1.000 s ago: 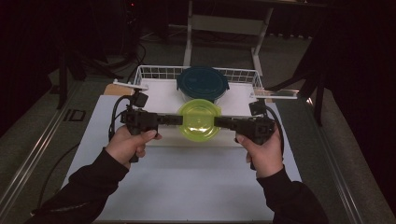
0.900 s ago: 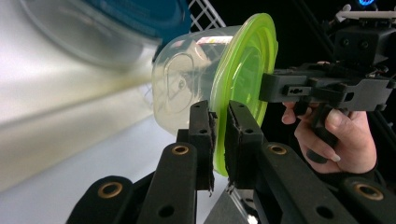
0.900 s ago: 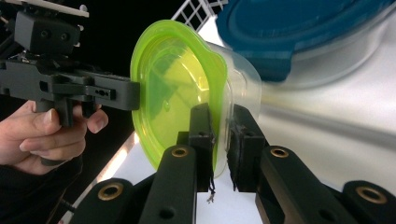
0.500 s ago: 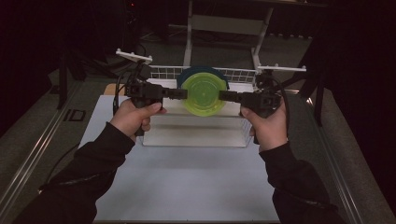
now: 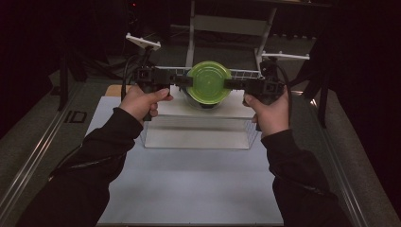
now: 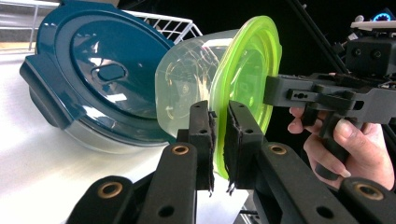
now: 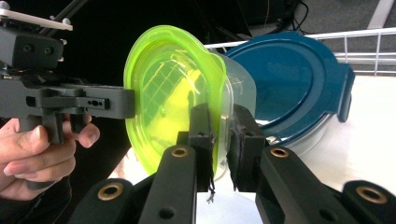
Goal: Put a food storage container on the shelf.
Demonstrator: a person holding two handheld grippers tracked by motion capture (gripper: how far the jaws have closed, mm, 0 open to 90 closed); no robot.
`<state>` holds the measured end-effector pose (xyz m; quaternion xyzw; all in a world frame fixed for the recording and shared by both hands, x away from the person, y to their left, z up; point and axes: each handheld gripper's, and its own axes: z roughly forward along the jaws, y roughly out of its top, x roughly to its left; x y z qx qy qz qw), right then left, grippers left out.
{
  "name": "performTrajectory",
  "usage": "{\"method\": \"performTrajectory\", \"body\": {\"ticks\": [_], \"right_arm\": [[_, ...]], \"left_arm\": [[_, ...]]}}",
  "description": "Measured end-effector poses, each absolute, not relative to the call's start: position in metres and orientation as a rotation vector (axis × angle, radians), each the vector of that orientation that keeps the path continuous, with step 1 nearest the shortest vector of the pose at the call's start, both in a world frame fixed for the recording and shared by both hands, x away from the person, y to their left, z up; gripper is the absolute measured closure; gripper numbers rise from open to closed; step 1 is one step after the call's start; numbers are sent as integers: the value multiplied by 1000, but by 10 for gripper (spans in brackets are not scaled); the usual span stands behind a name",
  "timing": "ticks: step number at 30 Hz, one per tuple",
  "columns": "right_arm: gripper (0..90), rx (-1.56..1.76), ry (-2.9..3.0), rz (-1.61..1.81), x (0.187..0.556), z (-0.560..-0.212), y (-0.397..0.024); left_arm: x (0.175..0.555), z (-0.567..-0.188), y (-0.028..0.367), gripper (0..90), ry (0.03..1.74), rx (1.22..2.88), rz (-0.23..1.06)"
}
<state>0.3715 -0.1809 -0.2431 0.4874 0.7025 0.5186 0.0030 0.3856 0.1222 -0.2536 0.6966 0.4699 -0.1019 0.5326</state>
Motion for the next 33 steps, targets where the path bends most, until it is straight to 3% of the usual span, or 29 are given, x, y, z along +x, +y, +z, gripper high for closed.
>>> {"method": "performTrajectory", "body": {"ticks": [15,33], "right_arm": [[800,1589,2223,1597,395,-242,-180],[777,1666,2188,1582,420,-238,-176]], "left_arm": [[406,-257,123,805,1154,1634,-272],[422,-260,118,762,1219,1568,-197]]}}
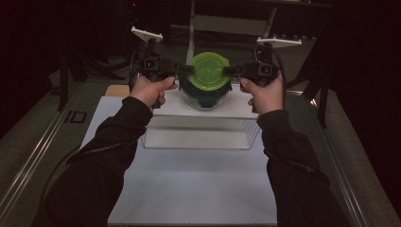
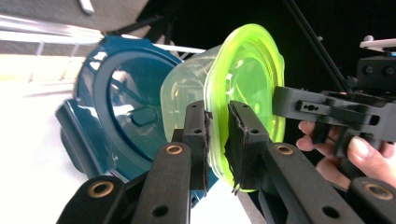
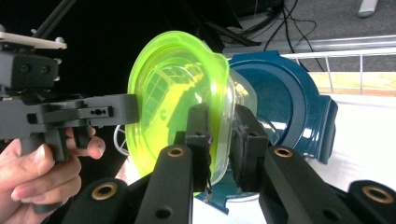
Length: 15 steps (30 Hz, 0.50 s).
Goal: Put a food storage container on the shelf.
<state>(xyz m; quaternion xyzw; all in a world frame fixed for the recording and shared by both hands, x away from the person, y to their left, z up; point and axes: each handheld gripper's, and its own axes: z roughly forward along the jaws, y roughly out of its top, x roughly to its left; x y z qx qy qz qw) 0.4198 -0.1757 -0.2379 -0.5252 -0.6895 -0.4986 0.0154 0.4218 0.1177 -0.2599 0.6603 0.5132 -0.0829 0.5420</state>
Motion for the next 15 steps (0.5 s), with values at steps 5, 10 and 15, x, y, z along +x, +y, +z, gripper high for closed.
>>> {"method": "performTrajectory", "body": {"ticks": [5,10,15], "right_arm": [[759,-1671,-2149,-1538,428,-239,-174],[741,-1685,-2104,-1551,437,-243,-176],[721,-1683,-2131,-1570,443,-246,-175]], "left_arm": [[426,-264,116,731,1229,1540,-203],[431,-268,117,697,1231,1506,-226],[434,-271,116,659,1241,1472,-230]]}}
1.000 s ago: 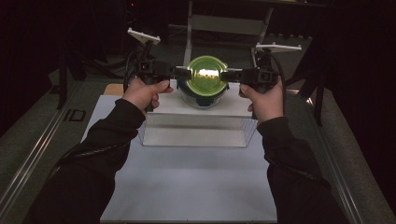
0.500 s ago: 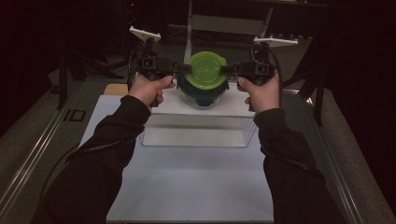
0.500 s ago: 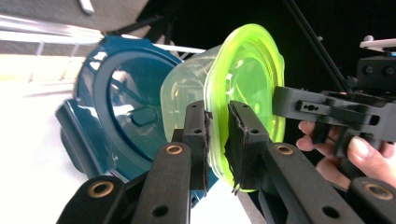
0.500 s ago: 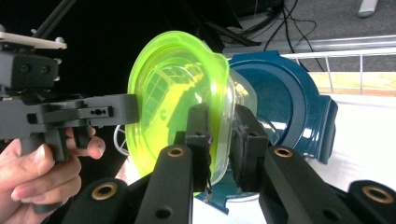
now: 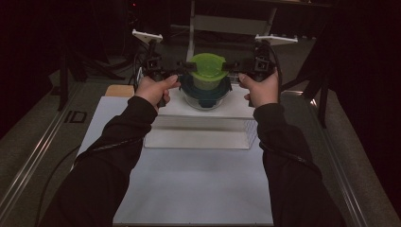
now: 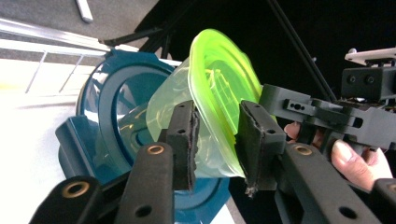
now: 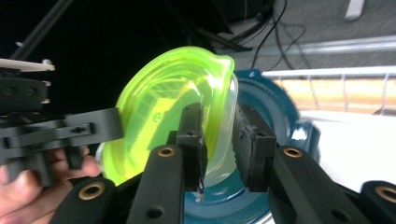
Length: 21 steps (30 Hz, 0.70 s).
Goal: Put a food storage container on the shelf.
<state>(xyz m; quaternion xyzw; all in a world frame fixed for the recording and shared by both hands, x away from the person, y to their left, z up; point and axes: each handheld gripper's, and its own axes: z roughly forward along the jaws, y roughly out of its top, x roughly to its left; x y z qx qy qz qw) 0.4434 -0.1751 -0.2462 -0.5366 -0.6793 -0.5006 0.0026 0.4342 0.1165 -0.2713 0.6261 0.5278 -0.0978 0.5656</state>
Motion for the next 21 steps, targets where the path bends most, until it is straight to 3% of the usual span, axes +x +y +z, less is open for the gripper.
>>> {"method": "performTrajectory", "body": {"ticks": [15,21], "right_arm": [[668,-1719,-2099,-1551,451,-246,-174],[553,-1704,-2070,-1587,452,-246,-178]], "left_arm": [[438,-272,116,592,1259,1464,-169],[436,-270,120,561,1240,1440,-171]]}}
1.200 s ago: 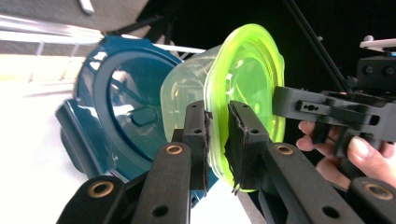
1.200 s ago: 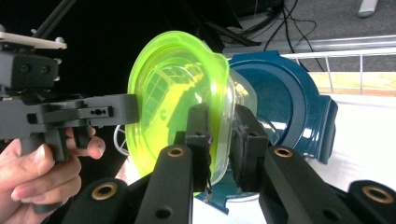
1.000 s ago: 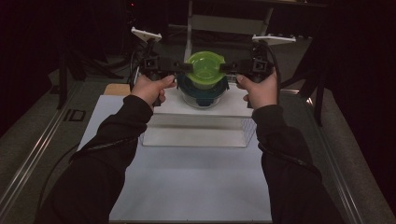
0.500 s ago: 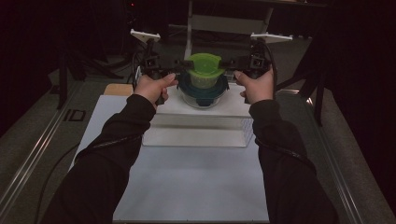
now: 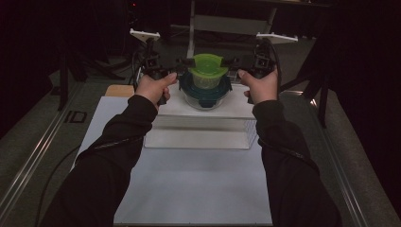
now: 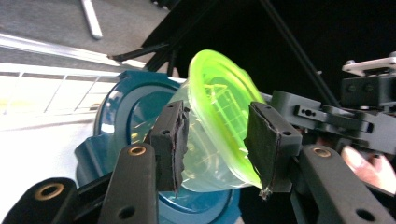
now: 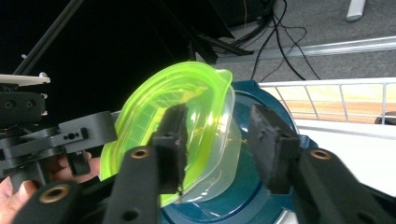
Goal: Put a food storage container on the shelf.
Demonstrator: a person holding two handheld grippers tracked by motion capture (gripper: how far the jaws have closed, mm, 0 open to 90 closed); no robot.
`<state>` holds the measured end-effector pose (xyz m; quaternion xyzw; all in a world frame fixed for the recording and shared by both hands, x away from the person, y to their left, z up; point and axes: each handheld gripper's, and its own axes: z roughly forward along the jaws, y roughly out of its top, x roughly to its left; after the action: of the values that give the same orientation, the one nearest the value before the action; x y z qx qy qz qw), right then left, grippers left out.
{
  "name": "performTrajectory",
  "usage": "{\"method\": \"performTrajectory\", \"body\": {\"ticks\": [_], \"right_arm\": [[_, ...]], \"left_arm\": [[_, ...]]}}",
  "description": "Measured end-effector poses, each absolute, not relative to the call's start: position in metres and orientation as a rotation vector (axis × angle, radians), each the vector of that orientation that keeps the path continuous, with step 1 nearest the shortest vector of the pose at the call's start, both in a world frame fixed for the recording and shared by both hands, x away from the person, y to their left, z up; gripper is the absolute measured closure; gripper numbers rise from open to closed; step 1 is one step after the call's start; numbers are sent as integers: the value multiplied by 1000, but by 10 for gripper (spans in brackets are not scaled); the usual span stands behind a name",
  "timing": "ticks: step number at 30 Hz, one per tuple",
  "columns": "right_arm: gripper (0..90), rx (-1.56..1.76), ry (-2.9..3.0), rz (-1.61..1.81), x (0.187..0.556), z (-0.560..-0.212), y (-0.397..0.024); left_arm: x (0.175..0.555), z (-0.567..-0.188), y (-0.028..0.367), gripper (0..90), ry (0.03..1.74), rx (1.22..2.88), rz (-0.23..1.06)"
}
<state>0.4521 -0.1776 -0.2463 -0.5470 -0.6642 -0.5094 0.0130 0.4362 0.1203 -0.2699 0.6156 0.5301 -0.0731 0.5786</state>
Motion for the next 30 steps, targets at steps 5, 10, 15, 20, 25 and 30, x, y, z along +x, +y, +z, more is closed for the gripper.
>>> {"method": "performTrajectory", "body": {"ticks": [5,10,15,20,25,30], "right_arm": [[481,-1681,-2074,-1620,448,-241,-181],[371,-1640,-2104,-1629,441,-237,-183],[288,-1577,-2121,-1660,432,-234,-184],[239,-1514,-2154,-1684,422,-232,-184],[231,-1484,-2170,-1693,412,-233,-183],[223,-1431,-2182,-1687,399,-244,-183]], "left_arm": [[432,-264,121,528,1217,1454,-151],[424,-259,125,450,1201,1465,-132],[412,-258,134,327,1121,1447,-150],[400,-259,138,290,1062,1469,-116],[385,-267,141,187,1018,1478,-129],[367,-278,144,73,977,1503,-119]]}}
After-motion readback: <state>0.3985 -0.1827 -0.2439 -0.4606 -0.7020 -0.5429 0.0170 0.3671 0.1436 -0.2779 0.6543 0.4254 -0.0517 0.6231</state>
